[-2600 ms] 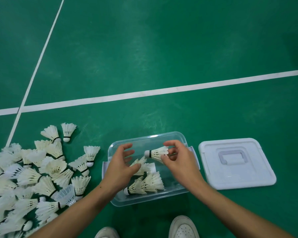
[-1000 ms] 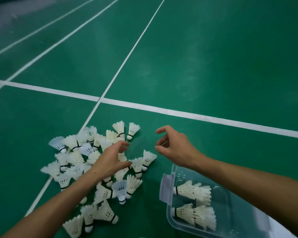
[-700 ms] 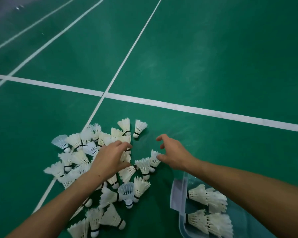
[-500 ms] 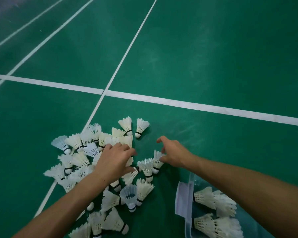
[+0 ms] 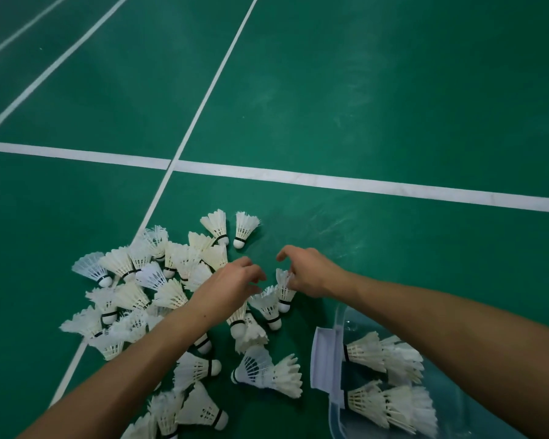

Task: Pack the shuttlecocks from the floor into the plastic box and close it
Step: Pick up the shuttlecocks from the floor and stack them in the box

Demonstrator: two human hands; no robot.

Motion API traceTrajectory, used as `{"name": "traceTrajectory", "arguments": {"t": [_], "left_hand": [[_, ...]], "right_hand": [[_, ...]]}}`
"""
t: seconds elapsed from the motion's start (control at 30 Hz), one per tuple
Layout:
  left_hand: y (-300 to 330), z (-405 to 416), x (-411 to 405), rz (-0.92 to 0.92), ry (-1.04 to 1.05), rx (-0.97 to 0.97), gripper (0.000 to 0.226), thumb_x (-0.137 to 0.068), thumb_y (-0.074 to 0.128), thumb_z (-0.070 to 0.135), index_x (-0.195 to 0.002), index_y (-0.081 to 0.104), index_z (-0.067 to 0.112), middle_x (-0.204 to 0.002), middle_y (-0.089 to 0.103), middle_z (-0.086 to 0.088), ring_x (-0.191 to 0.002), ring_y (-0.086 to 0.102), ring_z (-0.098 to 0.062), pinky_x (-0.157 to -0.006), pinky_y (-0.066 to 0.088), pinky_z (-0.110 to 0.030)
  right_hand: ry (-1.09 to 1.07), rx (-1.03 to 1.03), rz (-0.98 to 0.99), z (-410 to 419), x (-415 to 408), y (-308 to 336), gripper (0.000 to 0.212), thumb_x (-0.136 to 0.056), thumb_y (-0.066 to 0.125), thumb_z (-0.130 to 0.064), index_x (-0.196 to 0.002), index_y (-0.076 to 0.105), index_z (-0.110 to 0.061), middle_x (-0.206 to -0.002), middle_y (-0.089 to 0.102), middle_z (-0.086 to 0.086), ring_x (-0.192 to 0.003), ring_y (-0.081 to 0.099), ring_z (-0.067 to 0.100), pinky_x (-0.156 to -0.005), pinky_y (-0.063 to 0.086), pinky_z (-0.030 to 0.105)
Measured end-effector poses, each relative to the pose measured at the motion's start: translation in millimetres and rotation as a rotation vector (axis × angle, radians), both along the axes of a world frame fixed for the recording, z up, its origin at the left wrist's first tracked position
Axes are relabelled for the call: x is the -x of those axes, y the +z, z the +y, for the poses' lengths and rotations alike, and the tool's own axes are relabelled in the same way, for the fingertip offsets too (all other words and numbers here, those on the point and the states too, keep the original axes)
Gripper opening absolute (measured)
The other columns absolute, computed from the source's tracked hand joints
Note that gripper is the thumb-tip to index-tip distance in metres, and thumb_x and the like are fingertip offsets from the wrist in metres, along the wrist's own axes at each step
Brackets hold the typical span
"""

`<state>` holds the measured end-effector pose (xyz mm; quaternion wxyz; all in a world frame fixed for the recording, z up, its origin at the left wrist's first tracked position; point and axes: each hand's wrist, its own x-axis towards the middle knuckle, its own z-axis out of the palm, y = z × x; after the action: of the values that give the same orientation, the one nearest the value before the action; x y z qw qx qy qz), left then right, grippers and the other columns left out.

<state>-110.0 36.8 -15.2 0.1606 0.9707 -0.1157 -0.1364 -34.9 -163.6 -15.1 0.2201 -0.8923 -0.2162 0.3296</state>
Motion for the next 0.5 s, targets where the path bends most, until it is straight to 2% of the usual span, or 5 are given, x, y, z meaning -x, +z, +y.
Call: {"name": "traceTrajectory", "arguments": {"t": [0.2, 0.27, 0.37, 0.43, 0.5], "left_hand": [[-11, -3, -2, 0.185, -0.019, 0.040, 0.025, -0.092, 0.077, 0.042, -0.106, 0.079, 0.022, -0.097, 0.066, 0.008, -0.085, 0.065, -0.010, -0.085, 0.057, -0.035], [-12, -7, 0, 0.202, -0.009, 0.029, 0.046, -0.093, 0.061, 0.064, -0.103, 0.079, 0.023, -0.098, 0.063, 0.007, -0.083, 0.064, -0.011, -0.080, 0.057, -0.039], [-9, -9, 2, 0.207, 0.009, 0.061, 0.071, -0.075, 0.045, 0.092, -0.099, 0.077, 0.034, -0.099, 0.061, 0.011, -0.084, 0.062, -0.007, -0.075, 0.057, -0.035], [-7, -10, 3, 0.203, -0.029, 0.066, 0.060, -0.073, 0.055, 0.090, -0.099, 0.076, 0.041, -0.100, 0.061, 0.017, -0.085, 0.062, -0.002, -0.073, 0.056, -0.032], [-6, -12, 3, 0.181, -0.036, 0.083, 0.037, -0.082, 0.068, 0.075, -0.100, 0.077, 0.043, -0.100, 0.063, 0.019, -0.083, 0.062, 0.000, -0.070, 0.055, -0.030]], "right_hand": [[0.012, 0.001, -0.003, -7, 2, 4, 0.056, -0.096, 0.069, -0.006, -0.147, 0.050, -0.017, -0.133, 0.063, 0.010, -0.103, 0.060, 0.023, -0.086, 0.054, 0.036], [0.008, -0.005, -0.008, -7, 2, 5, 0.055, -0.096, 0.070, -0.007, -0.146, 0.051, -0.017, -0.134, 0.063, 0.010, -0.109, 0.063, 0.025, -0.091, 0.056, 0.038], [0.005, -0.015, -0.007, -8, 3, 6, 0.054, -0.096, 0.071, -0.009, -0.146, 0.051, -0.017, -0.137, 0.062, 0.010, -0.115, 0.064, 0.026, -0.098, 0.057, 0.042], [0.008, -0.022, -0.007, -8, 3, 7, 0.053, -0.097, 0.072, -0.011, -0.146, 0.051, -0.016, -0.137, 0.062, 0.010, -0.117, 0.064, 0.027, -0.098, 0.056, 0.041], [0.007, -0.031, -0.012, -8, 4, 8, 0.053, -0.097, 0.072, -0.012, -0.146, 0.051, -0.016, -0.137, 0.063, 0.010, -0.118, 0.064, 0.027, -0.099, 0.056, 0.041]]}}
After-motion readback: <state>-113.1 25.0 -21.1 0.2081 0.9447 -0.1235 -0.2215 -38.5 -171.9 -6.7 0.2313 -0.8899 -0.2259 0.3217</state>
